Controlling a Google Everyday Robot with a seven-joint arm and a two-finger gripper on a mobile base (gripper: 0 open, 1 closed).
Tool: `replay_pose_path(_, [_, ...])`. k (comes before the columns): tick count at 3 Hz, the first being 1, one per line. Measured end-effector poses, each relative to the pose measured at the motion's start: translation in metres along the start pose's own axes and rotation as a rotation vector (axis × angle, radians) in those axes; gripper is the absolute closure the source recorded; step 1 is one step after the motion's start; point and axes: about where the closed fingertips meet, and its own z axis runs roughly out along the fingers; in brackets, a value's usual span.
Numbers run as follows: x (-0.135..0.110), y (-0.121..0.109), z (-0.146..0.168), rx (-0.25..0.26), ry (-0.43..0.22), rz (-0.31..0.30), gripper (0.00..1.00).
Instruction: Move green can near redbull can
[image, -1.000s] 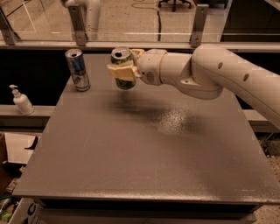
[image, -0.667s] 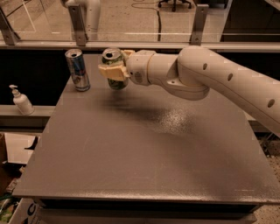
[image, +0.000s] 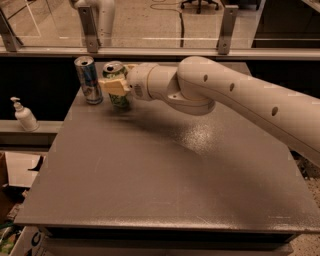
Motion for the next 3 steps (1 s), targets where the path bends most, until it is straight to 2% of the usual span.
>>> replay_pose_path(2, [0.013, 0.002, 0.034, -0.008, 0.023, 0.062, 1.0])
replay_pose_path(3, [0.013, 0.003, 0.036, -0.009, 0.023, 0.065, 1.0])
